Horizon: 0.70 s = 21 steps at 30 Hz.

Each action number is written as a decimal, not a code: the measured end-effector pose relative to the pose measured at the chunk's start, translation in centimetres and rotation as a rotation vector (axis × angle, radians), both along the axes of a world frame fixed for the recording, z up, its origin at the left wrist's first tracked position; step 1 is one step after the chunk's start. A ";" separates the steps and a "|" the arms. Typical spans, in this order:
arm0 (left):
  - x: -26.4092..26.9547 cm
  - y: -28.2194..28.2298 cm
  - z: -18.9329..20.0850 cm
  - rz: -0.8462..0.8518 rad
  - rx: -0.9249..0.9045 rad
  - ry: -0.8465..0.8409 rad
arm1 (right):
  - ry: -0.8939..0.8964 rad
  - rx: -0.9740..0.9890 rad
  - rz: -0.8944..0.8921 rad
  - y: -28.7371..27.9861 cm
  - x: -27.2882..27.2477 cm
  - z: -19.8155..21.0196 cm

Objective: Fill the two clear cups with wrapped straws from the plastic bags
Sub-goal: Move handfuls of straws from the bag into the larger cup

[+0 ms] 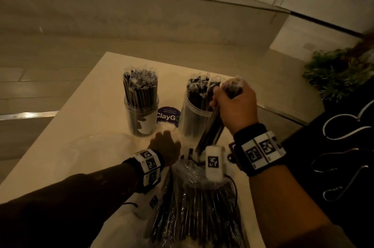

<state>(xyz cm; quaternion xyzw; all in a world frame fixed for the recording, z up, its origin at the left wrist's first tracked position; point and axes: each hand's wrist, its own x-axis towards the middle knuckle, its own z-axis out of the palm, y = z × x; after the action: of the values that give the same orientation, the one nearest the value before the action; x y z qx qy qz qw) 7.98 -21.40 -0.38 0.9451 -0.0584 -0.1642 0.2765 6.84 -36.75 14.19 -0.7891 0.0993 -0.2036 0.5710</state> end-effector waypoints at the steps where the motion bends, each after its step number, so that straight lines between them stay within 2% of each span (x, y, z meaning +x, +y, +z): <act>1: 0.1 -0.2 1.0 0.067 -0.142 -0.166 | -0.046 0.053 -0.014 -0.1 0.3 0.9; 2: 0.1 -0.8 2.4 0.063 -0.335 -0.291 | -0.073 0.110 -0.027 -0.2 0.6 1.2; 3: 0.0 -1.0 4.1 -0.028 -0.504 -0.307 | -0.086 0.166 -0.031 -0.2 0.8 1.4; 4: 0.1 -1.3 5.8 -0.133 -0.672 -0.242 | -0.084 0.214 -0.036 0.0 0.9 1.2; 5: 0.0 -1.7 7.3 -0.207 -0.775 -0.103 | -0.064 0.267 -0.038 0.2 1.0 0.7; 6: 0.2 -2.0 8.1 -0.240 -0.792 -0.005 | -0.033 0.317 -0.036 0.5 1.0 0.2; 7: 0.3 -2.3 8.8 -0.258 -0.753 0.050 | 0.006 0.365 -0.030 0.8 1.0 -0.3; 10: 0.4 -2.9 8.8 -0.248 -0.546 0.010 | 0.062 0.426 -0.010 1.4 0.6 -0.7; 11: 0.2 -2.8 8.8 -0.228 -0.516 0.000 | 0.050 0.381 -0.030 1.0 0.5 -0.3; 14: -0.1 -2.5 8.6 -0.212 -0.445 0.002 | -0.048 0.042 -0.130 -1.1 -0.1 2.3; 15: -0.2 -2.4 8.7 -0.222 -0.414 0.011 | -0.049 -0.058 -0.096 -1.6 -0.3 2.9; 17: -0.5 -2.7 9.1 -0.258 -0.402 0.038 | 0.105 -0.214 0.083 -1.5 -0.7 3.1; 19: -0.4 -3.3 9.4 -0.268 -0.429 0.049 | 0.257 -0.270 0.226 -1.0 -1.1 2.1; 21: -0.4 -3.9 9.9 -0.268 -0.430 0.017 | 0.222 -0.183 0.192 -0.8 -1.3 1.5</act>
<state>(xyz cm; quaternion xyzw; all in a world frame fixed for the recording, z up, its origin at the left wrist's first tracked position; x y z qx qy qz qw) 7.53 -25.31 9.47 0.8469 -0.2144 -0.1911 0.4475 5.50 -37.58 15.73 -0.8613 0.0672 -0.0679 0.4990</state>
